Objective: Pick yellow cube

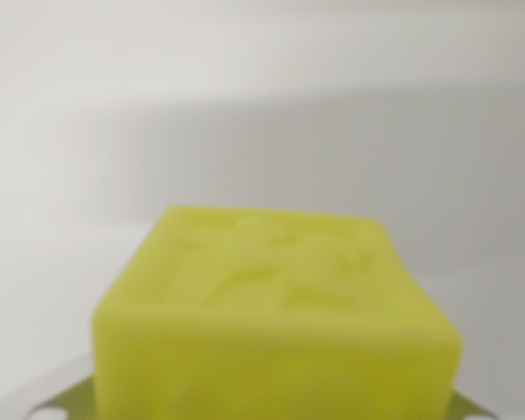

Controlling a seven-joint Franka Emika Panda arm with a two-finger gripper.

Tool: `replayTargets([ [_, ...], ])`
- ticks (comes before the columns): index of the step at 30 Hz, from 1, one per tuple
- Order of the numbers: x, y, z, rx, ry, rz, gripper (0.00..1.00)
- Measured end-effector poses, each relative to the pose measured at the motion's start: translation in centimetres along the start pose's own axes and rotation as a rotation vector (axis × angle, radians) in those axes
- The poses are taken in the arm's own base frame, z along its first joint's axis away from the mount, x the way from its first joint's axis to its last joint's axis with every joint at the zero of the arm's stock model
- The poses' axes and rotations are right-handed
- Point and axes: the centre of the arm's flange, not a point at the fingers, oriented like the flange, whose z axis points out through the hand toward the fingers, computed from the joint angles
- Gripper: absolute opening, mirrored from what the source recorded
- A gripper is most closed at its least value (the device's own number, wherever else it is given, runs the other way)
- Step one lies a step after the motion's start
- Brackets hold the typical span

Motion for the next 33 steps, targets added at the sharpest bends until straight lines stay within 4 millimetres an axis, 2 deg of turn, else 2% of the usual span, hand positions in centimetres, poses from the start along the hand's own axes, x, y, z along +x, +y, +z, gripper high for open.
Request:
replayTargets([
  [33,0.0,0.0,-8.2,0.0,0.0,0.0,0.0],
])
